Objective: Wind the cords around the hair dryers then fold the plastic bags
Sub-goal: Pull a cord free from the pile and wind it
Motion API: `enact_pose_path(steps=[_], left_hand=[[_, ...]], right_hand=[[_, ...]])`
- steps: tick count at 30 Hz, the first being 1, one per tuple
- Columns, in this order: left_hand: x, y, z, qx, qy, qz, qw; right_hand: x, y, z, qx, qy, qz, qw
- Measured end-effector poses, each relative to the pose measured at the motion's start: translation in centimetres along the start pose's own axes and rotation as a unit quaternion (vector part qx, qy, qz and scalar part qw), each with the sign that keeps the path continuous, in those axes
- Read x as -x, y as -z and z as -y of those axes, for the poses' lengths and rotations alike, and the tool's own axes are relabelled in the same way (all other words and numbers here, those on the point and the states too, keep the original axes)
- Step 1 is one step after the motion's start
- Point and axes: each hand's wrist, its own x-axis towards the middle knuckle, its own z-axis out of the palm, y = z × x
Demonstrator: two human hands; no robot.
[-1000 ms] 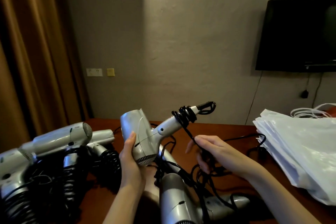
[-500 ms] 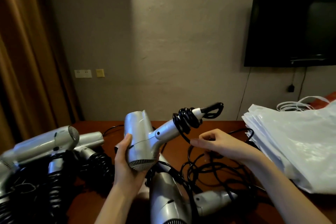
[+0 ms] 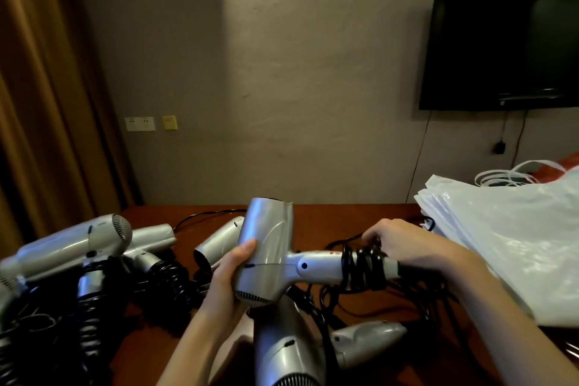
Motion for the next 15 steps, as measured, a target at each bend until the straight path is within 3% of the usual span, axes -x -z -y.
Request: enact_pose_path(steps=[5, 9, 12, 15], left_hand=[[0.1, -0.8, 0.4, -0.088, -0.065, 0.019, 0.994], [0.1, -1.7, 0.5, -0.147, -0.136, -0.006, 0.980], [-0.1, -1.3, 0.5, -0.147, -0.166, -0.040, 0.974], [-0.1, -0.8, 0.0, -0.144, -0.177, -0.060, 0.972]], right_hand=[[0.3, 0.4, 0.1, -0.045, 0.089, -0.040, 0.994], [0.6, 0.4, 1.8, -0.085, 0.143, -0.149, 0.975], [1.2, 0.6, 3.8, -0.060, 0.161, -0.216, 0.961], [2.0, 0.6, 5.3, -0.004, 0.177, -0.224, 0.958]])
